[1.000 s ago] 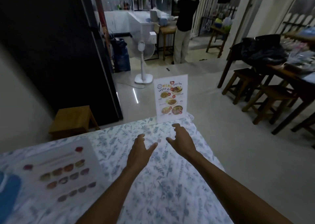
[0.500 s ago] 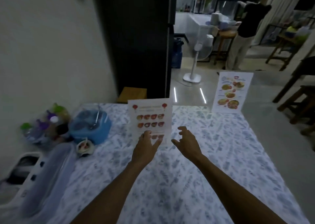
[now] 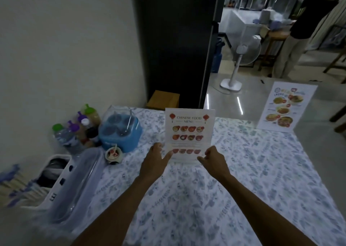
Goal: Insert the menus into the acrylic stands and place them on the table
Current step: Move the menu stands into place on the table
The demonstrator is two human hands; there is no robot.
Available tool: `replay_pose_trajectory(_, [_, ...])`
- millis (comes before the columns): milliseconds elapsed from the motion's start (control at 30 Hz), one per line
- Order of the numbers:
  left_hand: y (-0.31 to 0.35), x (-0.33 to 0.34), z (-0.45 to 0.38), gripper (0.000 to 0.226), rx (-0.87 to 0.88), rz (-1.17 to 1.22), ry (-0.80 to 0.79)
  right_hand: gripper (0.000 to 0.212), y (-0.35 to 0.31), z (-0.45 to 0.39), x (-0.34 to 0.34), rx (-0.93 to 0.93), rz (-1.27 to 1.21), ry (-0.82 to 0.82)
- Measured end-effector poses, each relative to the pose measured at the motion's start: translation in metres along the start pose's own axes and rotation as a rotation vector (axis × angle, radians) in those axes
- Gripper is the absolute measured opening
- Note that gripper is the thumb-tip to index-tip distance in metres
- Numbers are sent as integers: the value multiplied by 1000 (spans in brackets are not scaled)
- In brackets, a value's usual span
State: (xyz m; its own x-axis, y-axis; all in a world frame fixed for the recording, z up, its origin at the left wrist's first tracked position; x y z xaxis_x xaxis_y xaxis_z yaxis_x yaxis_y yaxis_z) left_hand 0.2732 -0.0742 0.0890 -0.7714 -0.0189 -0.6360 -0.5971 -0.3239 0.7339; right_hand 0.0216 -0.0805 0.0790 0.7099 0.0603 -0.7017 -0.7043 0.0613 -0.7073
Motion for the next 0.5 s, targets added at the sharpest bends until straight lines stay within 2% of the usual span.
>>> replay_pose_trajectory(133, [4,15,-29,60,-27,-11,-22,53,32,-22,-7,85,-3,11])
replay_pose_trajectory(233, [7,27,-56,72,-65,-4,-13,63,49,-38,-12,113,-6,22])
replay_pose_trajectory(300, [10,40,-74,74,-87,31,-41,63,62,-50,-12,105,15,8])
replay_pose_trajectory(367, [14,54,-87,65,-102,46,-53,58,73,-62,-9,77,50,-12])
replay_pose_trajectory(500, [20,61,-109,54,-111,-36,2,40,80,-86,-1,-4,101,-38])
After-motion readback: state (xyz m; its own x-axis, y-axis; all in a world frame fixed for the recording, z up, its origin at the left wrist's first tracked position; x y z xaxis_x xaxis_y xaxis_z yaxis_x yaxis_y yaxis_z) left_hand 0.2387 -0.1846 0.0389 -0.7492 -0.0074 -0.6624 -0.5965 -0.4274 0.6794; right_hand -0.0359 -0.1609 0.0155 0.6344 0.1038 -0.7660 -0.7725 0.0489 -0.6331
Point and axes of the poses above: each hand's wrist, its own z-axis away from the middle knuckle, its own x-axis out of the palm, y = z × x, the point moved 7 cm from there along -z, towards the middle knuckle, and after that the axes turned 9 degrees about -x, right-handed, at the moved point
